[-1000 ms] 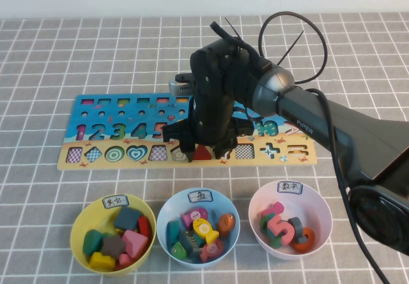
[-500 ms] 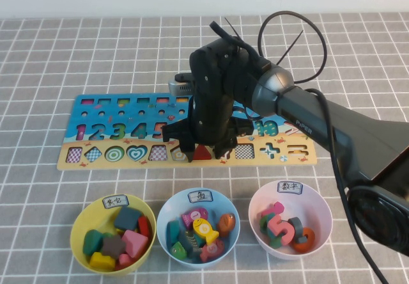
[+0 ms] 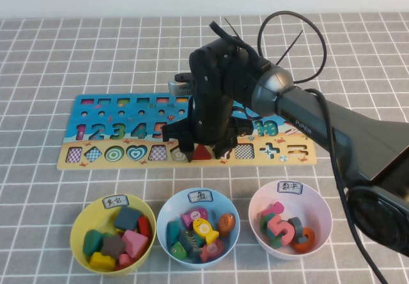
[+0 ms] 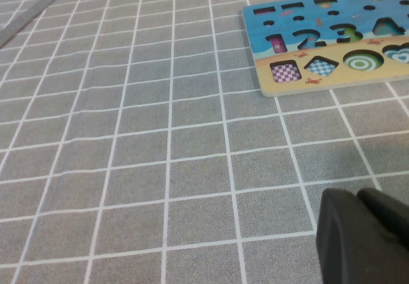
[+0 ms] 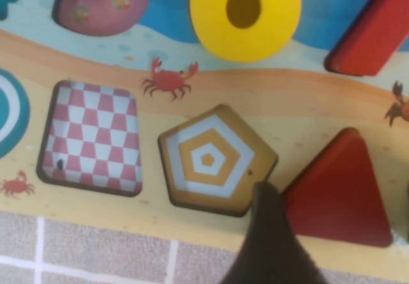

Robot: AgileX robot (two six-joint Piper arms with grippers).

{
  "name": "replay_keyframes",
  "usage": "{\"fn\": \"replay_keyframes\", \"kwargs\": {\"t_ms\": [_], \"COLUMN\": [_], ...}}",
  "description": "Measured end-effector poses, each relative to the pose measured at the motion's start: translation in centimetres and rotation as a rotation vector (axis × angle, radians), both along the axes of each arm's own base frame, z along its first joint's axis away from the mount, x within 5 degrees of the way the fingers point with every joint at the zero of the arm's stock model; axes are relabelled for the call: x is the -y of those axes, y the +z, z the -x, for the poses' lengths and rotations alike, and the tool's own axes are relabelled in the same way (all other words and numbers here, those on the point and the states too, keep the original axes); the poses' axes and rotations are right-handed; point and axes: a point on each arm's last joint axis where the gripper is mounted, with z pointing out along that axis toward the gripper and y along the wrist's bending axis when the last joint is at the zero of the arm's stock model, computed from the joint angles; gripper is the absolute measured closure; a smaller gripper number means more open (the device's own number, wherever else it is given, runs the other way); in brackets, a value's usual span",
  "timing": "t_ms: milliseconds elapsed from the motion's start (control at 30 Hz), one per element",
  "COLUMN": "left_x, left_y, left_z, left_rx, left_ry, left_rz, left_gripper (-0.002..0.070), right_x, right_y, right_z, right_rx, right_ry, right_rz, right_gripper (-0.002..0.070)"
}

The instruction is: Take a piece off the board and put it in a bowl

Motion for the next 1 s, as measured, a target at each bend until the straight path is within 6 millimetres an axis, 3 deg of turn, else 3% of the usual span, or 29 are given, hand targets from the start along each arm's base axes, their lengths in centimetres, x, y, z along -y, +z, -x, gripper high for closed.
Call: {"fn": "replay_keyframes", "kwargs": {"t_ms": [300,1000], "left_x": [0.0,0.0], "left_y": [0.0,0.0], "left_z": [0.0,0.0], "left_rx": [0.000,0.000], "left_ry": [0.000,0.000], "left_rz": [0.000,0.000], "left_gripper": [0.0679,0.0679], "right_x": [-0.4,-1.0], "right_y": [1.3,0.9], "right_z": [-0.4,-0.1], "right_rx": [0.054,0.041], "right_ry": [0.025,0.055], "right_rz": [-0.026,-0.029], "right_gripper": [0.0283,0.0283]}}
